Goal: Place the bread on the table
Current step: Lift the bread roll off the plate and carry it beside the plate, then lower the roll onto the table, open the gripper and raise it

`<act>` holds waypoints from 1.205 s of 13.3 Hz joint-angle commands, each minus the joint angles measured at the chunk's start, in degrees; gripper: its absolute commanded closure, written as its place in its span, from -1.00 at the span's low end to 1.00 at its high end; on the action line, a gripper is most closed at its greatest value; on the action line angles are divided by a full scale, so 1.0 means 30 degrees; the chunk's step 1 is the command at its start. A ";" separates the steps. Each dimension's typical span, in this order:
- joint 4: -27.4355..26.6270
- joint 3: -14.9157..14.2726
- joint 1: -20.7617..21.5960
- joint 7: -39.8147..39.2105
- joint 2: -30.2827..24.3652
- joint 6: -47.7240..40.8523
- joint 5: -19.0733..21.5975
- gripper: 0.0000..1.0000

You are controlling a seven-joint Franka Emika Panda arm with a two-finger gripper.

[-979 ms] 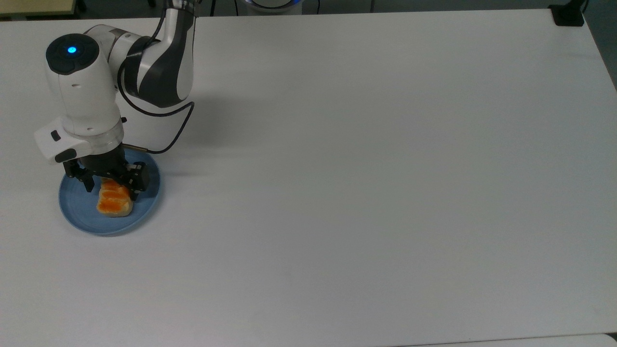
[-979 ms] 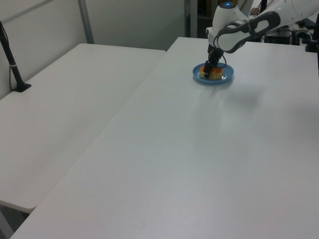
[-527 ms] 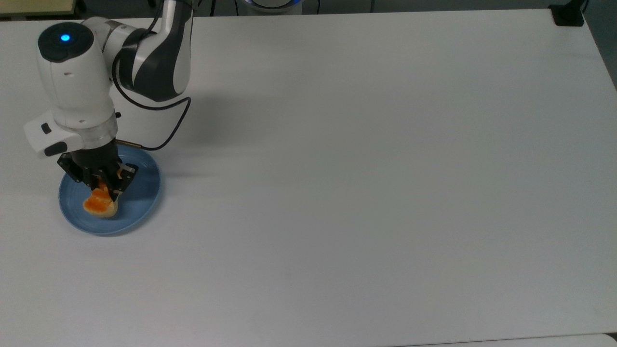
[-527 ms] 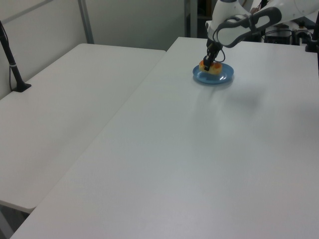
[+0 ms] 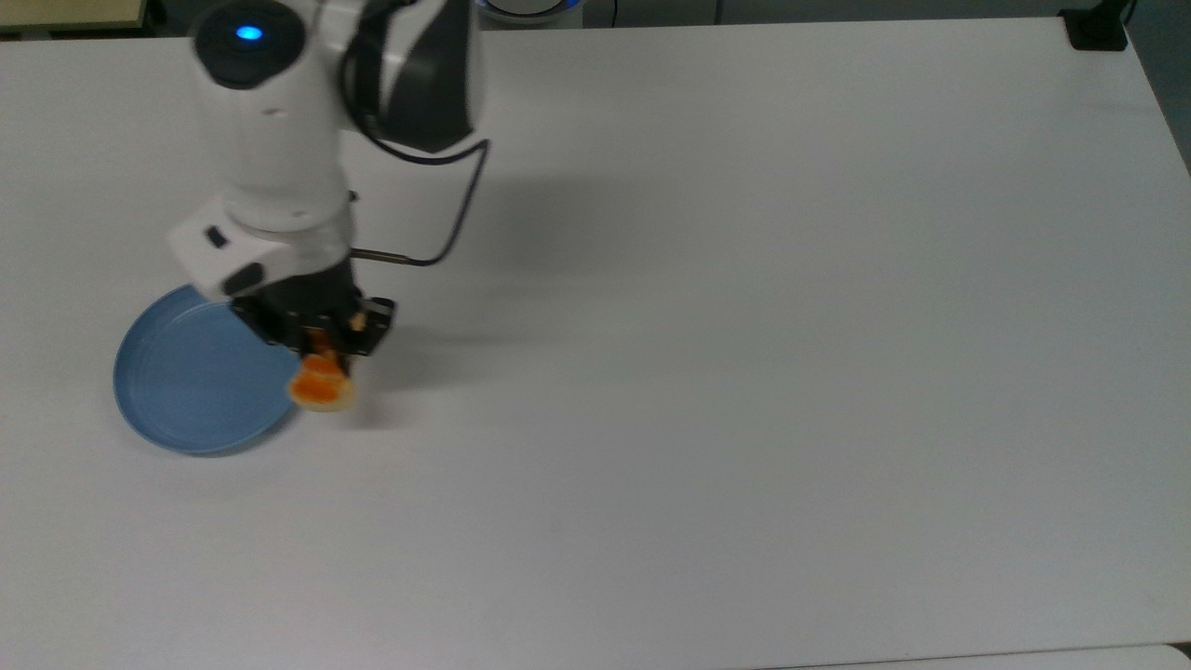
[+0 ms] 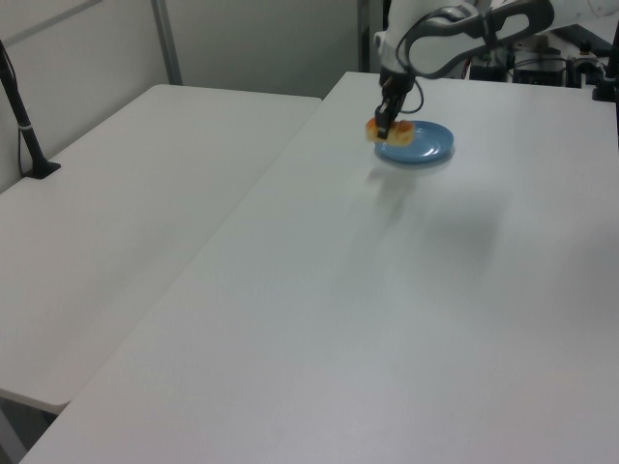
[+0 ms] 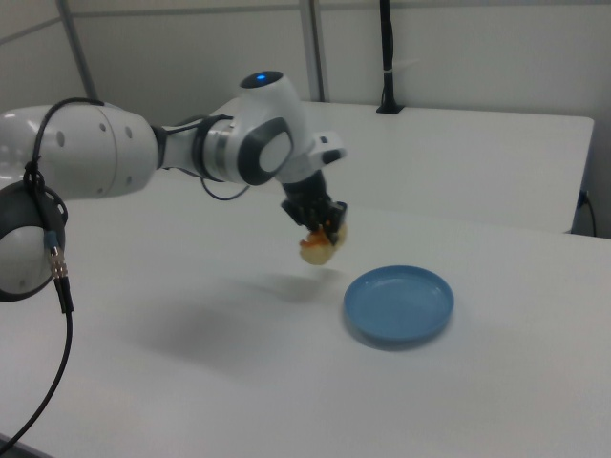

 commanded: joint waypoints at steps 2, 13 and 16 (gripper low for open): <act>-0.1268 -0.0263 0.4493 0.4528 -0.0605 -0.0260 -0.0364 0.32; -0.1680 -0.0263 0.6437 0.5799 -0.2264 -0.3240 -0.0747 -1.00; -0.1680 -0.0262 0.6117 0.3873 -0.5309 -0.7072 -0.0426 -1.00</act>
